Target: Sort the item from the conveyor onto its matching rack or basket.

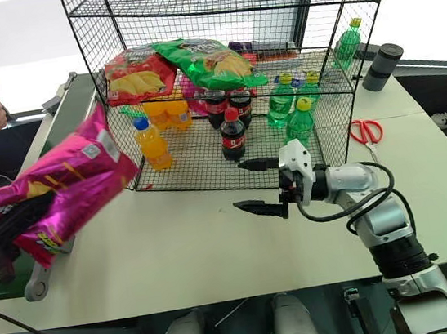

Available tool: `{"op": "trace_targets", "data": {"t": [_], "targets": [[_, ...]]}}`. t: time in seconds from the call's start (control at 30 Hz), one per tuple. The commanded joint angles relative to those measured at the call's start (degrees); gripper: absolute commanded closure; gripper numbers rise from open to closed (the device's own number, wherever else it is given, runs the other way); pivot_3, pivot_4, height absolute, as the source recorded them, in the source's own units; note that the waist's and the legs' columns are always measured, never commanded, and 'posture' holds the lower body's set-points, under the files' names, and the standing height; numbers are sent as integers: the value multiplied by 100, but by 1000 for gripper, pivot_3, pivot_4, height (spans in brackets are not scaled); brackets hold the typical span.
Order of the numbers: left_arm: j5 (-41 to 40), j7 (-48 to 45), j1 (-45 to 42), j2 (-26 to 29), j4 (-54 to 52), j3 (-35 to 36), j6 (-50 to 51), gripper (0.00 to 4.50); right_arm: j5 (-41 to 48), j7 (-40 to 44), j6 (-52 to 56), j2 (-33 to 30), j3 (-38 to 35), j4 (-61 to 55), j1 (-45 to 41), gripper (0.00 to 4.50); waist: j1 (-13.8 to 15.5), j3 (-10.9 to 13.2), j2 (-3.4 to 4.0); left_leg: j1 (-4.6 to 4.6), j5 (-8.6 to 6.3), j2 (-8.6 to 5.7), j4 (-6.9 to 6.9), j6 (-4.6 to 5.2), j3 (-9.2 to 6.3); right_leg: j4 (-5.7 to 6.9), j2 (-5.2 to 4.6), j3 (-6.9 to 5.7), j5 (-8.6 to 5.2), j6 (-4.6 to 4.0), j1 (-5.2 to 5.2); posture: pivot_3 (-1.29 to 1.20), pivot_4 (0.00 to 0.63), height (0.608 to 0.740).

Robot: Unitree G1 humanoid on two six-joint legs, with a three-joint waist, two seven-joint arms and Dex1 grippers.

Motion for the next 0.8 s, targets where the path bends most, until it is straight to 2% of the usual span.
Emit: {"op": "trace_targets", "data": {"t": [0.03,0.17,0.3,0.4,0.5,0.6,0.8], "targets": [[-1186,-126,-340,90,-197,-543,912,4477,974,292,1177,-415,-264,-614,118,0,1,0,0,0,0,-1,0,0,-2,-1,0,0,0,0,3,0,150,726],[-1934,-96,-1204,-69,191,-1463,1693,4477,1509,350,1945,-738,-413,-850,158,0,-5,2,4,3,-1,-10,0,1,-5,-1,2,0,0,-2,5,0,150,726],[-1924,-300,-2115,-271,701,-2223,2356,4477,2311,250,2774,-944,-735,-1186,208,0,-12,2,6,5,0,-15,0,0,-8,0,8,1,3,-7,7,0,150,726],[-2032,-343,-2664,-491,1045,-2584,2737,4477,2716,10,3130,-842,-841,-1364,109,0,-7,-1,1,3,1,-17,0,-1,-8,-3,9,1,4,-7,6,0,150,726],[-1618,-538,-2952,-747,1184,-2818,2900,4477,3215,-160,3520,-773,-903,-1513,-54,0,-3,-2,-1,1,1,-19,1,-1,-10,-4,8,1,4,-6,6,0,150,726],[-1279,-666,-3141,-974,1341,-2902,2953,4477,3070,-274,3587,-805,-682,-1711,-26,0,4,-4,-5,-1,1,-22,1,-1,-11,-6,7,1,4,-6,7,0,150,726],[-330,-1042,-3117,-1130,1241,-2861,2730,4477,3444,-548,3936,-696,-642,-1856,5,0,0,-4,-5,-2,1,-21,1,-1,-12,-8,6,1,4,-6,7,0,150,726]]}}
